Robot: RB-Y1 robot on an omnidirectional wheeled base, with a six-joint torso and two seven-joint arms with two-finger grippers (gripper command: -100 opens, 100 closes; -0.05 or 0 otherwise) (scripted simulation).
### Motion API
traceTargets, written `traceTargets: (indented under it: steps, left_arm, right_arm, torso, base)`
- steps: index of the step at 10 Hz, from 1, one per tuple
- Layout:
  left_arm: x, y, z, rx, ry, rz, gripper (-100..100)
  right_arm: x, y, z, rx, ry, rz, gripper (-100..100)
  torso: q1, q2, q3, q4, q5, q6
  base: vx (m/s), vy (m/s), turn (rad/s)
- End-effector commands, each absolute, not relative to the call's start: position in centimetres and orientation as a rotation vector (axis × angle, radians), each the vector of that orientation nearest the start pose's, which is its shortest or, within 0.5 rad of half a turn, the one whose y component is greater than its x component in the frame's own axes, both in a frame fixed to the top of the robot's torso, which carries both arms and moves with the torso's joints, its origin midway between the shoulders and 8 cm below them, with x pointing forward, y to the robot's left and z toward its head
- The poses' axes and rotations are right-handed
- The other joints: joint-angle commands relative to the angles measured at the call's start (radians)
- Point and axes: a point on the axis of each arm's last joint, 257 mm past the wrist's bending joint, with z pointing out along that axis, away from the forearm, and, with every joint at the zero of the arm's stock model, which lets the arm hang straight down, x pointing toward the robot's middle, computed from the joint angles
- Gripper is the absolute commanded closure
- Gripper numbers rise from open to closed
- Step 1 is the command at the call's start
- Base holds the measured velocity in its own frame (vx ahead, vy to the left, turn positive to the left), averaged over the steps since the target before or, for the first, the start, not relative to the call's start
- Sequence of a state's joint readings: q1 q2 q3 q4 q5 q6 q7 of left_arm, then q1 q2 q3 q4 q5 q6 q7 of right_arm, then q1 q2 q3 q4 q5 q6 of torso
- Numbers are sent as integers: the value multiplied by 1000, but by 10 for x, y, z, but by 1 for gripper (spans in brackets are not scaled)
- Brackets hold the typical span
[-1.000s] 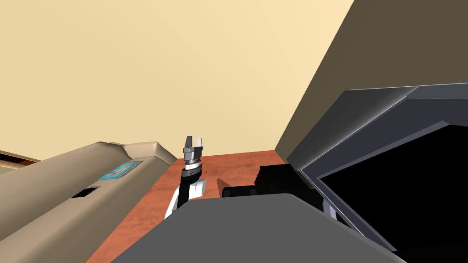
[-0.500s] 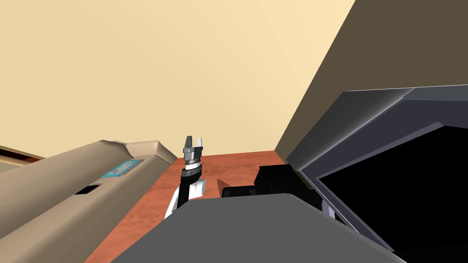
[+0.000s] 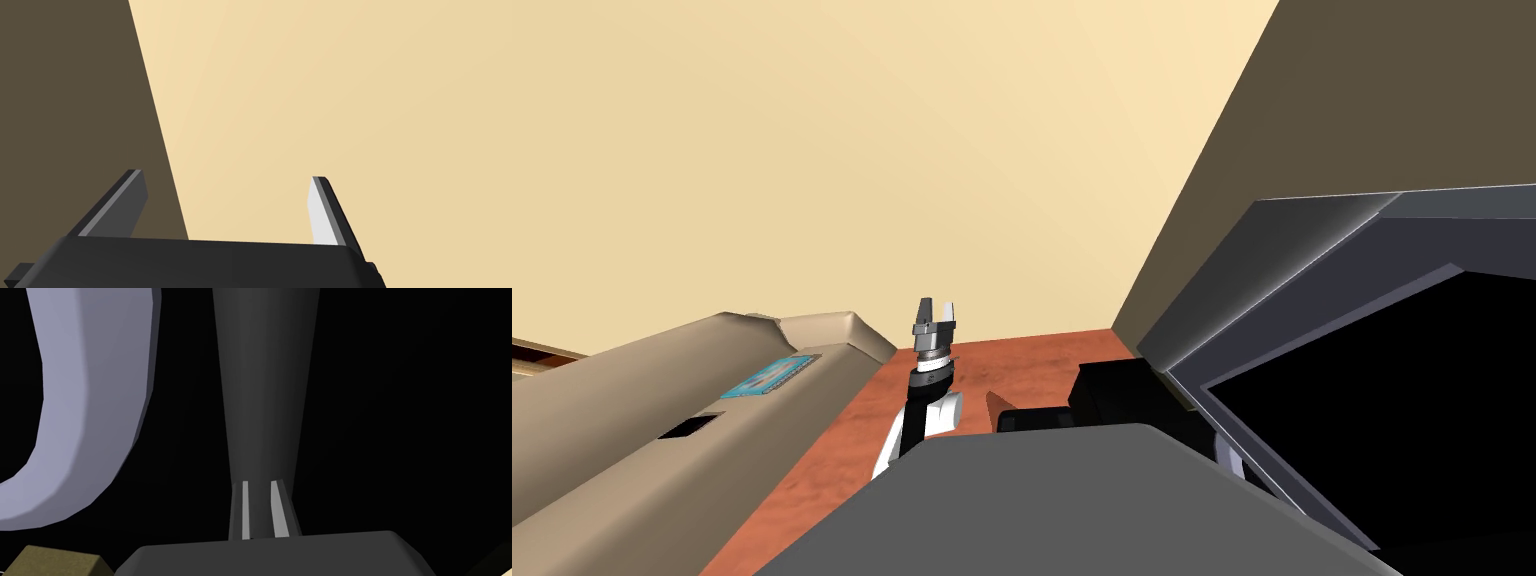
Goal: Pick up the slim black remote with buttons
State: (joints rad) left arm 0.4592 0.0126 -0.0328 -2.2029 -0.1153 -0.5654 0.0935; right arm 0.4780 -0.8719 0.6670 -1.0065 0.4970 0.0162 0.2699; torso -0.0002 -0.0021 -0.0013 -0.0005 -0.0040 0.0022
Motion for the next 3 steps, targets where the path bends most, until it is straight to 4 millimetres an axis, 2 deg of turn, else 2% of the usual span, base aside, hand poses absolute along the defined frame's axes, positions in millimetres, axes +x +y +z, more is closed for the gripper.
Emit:
traceTargets:
  steps: [1, 2, 3]
  left_arm:
    - [354, 248, 14, -593, 658, -1375, 0]
    - [354, 248, 14, -593, 658, -1375, 0]
    - [355, 248, 14, -593, 658, -1376, 0]
  right_arm:
    - [17, -525, -579, -114, 2877, -253, 100]
    - [18, -522, -582, -110, 2878, -255, 100]
    - [17, -522, -582, -110, 2878, -255, 0]
  torso:
    - [0, 0, 0, 0, 0, 0]
    - [1, 0, 0, 0, 0, 0]
    - [-1, 1, 0, 0, 0, -1]
  base:
    - [27, 59, -79]
    - [9, 25, -18]
    - [1, 5, 2]
